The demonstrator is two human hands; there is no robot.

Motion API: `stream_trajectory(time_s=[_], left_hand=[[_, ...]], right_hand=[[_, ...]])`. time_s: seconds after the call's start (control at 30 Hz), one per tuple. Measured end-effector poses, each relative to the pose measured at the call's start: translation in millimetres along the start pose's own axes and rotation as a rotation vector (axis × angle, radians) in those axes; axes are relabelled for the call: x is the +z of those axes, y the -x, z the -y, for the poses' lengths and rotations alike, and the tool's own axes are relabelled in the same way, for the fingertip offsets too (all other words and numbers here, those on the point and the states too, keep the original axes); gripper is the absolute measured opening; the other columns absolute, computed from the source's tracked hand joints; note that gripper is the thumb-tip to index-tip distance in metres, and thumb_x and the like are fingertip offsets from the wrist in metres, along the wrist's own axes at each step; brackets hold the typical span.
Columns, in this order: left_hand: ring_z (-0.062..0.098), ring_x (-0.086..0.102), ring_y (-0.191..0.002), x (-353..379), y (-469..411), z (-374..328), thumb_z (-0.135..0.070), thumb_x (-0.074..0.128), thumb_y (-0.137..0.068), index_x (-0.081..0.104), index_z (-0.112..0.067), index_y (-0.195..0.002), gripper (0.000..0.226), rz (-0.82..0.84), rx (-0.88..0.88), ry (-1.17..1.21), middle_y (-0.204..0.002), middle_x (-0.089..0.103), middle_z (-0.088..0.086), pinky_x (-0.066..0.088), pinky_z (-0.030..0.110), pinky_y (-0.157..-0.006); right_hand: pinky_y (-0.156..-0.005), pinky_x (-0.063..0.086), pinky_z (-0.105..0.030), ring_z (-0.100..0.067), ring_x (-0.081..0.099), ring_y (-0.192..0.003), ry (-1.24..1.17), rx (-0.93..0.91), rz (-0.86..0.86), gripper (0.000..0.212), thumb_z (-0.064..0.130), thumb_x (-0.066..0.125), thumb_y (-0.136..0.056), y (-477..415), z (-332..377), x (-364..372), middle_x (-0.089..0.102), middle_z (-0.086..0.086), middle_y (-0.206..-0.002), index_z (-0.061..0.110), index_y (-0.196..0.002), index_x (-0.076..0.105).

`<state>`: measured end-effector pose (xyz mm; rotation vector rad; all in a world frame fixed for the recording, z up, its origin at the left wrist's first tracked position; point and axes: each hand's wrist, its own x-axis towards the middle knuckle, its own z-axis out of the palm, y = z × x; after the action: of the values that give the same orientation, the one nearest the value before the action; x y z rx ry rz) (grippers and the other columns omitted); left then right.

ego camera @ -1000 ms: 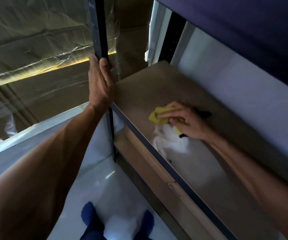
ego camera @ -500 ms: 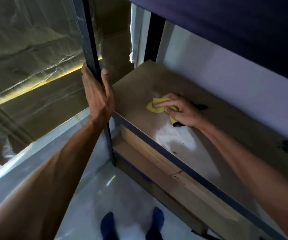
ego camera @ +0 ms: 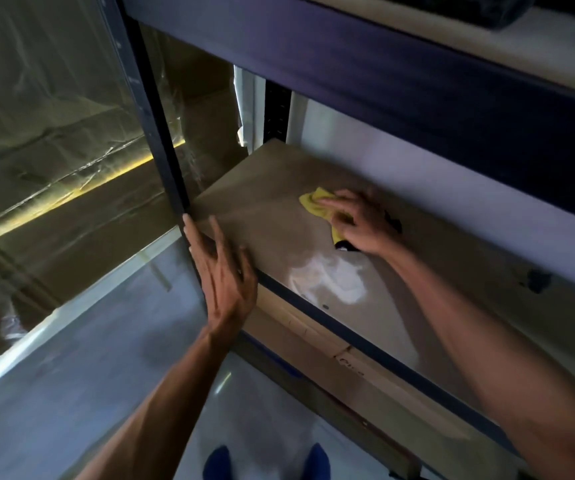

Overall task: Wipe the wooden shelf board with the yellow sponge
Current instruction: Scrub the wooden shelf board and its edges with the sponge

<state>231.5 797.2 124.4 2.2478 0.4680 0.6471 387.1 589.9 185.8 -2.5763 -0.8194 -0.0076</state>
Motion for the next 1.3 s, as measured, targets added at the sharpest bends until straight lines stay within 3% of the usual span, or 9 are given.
stream_trajectory(time_s=[0.2,0.37,0.47,0.6,0.73,0.93,1.1,1.2,1.3], left_hand=[[0.032,-0.016,-0.152,-13,-3,8,-0.042,0.021,-0.102,0.026,-0.018,-0.156,0.059,0.160,0.186,-0.390,-0.166,0.009,0.013,-0.011,0.050,-0.124],[0.032,0.004,-0.153,-15,-39,8,-0.043,0.027,-0.100,0.045,-0.018,-0.147,0.056,0.310,0.397,-0.480,-0.157,0.037,0.010,-0.011,0.054,-0.121],[0.027,0.008,-0.154,-7,-56,6,-0.047,0.017,-0.103,0.041,-0.021,-0.149,0.059,0.392,0.431,-0.429,-0.160,0.032,0.007,-0.008,0.047,-0.122],[0.024,0.008,-0.154,-2,-68,10,-0.051,0.011,-0.102,0.025,-0.027,-0.156,0.060,0.489,0.462,-0.468,-0.165,0.020,0.005,-0.004,0.045,-0.124],[0.025,0.002,-0.154,1,-67,17,-0.053,0.009,-0.101,0.010,-0.031,-0.158,0.061,0.538,0.475,-0.541,-0.167,0.010,0.004,-0.005,0.046,-0.124],[0.032,0.022,-0.148,-6,-85,11,-0.061,0.014,-0.094,0.026,-0.025,-0.155,0.072,0.557,0.557,-0.586,-0.160,0.027,0.010,0.007,0.052,-0.121],[0.024,-0.002,-0.155,-1,-84,17,-0.061,0.000,-0.092,0.002,-0.034,-0.158,0.071,0.602,0.549,-0.577,-0.168,0.002,0.001,-0.006,0.050,-0.123],[0.022,-0.007,-0.154,-1,-85,17,-0.060,-0.002,-0.093,-0.002,-0.035,-0.158,0.069,0.608,0.549,-0.568,-0.168,-0.004,-0.001,-0.014,0.045,-0.120],[0.021,-0.009,-0.154,-1,-85,19,-0.062,-0.004,-0.092,-0.003,-0.036,-0.157,0.070,0.608,0.540,-0.564,-0.168,-0.005,-0.002,-0.014,0.046,-0.121]], right_hand=[[-0.094,0.034,-0.034,0.000,0.035,-0.106,-0.009,-0.204,0.118,0.051,0.013,0.053,-0.095,45,2,6,0.046,0.019,-0.126,0.043,-0.136,0.052],[-0.107,0.033,-0.025,-0.002,0.042,-0.120,-0.164,-0.202,0.078,0.057,0.011,0.051,-0.095,45,-9,-3,0.041,0.023,-0.128,0.045,-0.141,0.046],[-0.103,0.042,-0.041,-0.021,0.050,-0.119,-0.015,-0.030,-0.133,0.052,0.017,0.050,-0.095,29,-41,-22,0.047,0.009,-0.132,0.038,-0.143,0.047],[-0.108,0.033,-0.041,-0.029,0.042,-0.129,0.225,0.262,-0.081,0.047,0.035,0.042,-0.100,37,-62,-14,0.041,0.006,-0.146,0.043,-0.146,0.039],[-0.099,0.033,-0.041,-0.021,0.036,-0.117,0.171,0.168,-0.019,0.047,0.041,0.037,-0.100,65,-19,16,0.033,0.015,-0.143,0.057,-0.143,0.028],[-0.087,0.034,-0.030,-0.007,0.031,-0.103,0.108,-0.071,0.005,0.047,0.031,0.039,-0.101,91,24,19,0.036,0.013,-0.137,0.045,-0.146,0.037],[-0.106,0.029,-0.037,-0.024,0.040,-0.123,0.124,0.190,-0.098,0.047,0.038,0.040,-0.102,62,-6,-10,0.035,0.009,-0.145,0.046,-0.148,0.035],[-0.113,0.022,-0.043,-0.032,0.030,-0.134,0.200,0.381,0.008,0.047,0.047,0.035,-0.102,47,-16,-6,0.025,0.012,-0.155,0.051,-0.148,0.029],[-0.110,0.031,-0.045,-0.029,0.035,-0.128,0.191,0.249,0.020,0.044,0.046,0.033,-0.102,54,-3,10,0.028,0.017,-0.151,0.055,-0.145,0.031]])
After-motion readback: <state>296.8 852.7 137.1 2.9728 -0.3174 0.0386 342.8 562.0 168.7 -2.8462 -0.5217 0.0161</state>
